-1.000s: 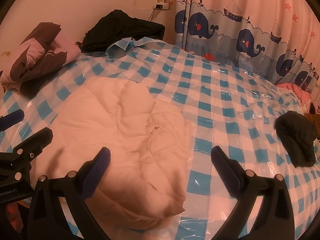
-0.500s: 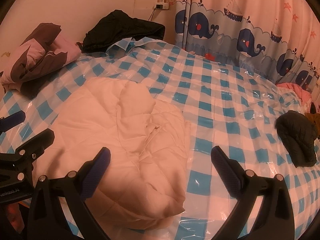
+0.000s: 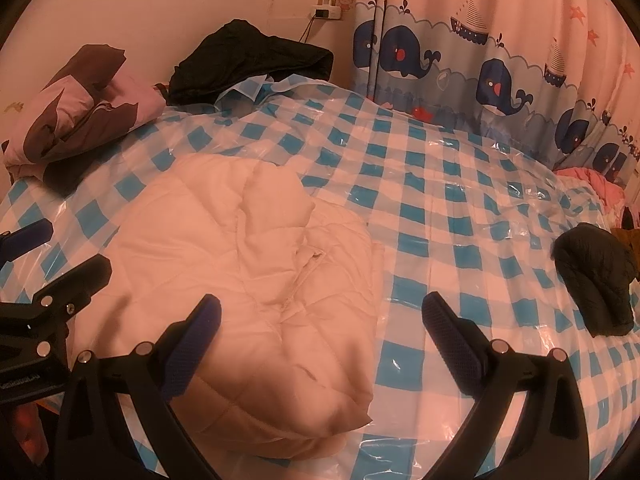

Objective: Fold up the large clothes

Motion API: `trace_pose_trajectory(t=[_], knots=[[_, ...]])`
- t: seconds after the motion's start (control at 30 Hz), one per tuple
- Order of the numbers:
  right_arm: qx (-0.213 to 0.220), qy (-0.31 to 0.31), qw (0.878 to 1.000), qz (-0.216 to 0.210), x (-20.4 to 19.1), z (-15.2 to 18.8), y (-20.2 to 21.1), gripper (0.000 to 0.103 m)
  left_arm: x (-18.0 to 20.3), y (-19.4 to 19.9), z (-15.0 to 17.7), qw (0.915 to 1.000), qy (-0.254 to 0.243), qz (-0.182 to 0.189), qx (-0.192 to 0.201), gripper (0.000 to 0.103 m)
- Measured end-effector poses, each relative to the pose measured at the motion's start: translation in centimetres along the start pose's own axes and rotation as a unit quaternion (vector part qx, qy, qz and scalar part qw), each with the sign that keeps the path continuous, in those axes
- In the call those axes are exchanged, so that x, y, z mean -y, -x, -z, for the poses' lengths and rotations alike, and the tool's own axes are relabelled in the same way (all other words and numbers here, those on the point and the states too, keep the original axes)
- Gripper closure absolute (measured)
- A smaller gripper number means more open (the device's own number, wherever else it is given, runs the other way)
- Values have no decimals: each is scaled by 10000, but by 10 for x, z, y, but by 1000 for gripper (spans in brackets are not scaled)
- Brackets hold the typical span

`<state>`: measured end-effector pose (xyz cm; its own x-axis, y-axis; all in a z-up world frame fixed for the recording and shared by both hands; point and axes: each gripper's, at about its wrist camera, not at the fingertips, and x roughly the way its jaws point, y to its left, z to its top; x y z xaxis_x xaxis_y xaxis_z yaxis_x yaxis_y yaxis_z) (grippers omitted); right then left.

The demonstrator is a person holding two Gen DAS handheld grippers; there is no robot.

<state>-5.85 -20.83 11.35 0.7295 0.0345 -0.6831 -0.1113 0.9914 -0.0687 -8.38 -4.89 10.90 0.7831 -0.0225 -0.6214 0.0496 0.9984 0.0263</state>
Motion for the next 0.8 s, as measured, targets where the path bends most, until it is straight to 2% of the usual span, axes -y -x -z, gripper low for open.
trace_pose_trajectory(t=[0.8], knots=[[-1, -6, 10000, 8, -1, 0, -1, 6, -4, -2, 0, 10000, 9, -6, -28, 10]])
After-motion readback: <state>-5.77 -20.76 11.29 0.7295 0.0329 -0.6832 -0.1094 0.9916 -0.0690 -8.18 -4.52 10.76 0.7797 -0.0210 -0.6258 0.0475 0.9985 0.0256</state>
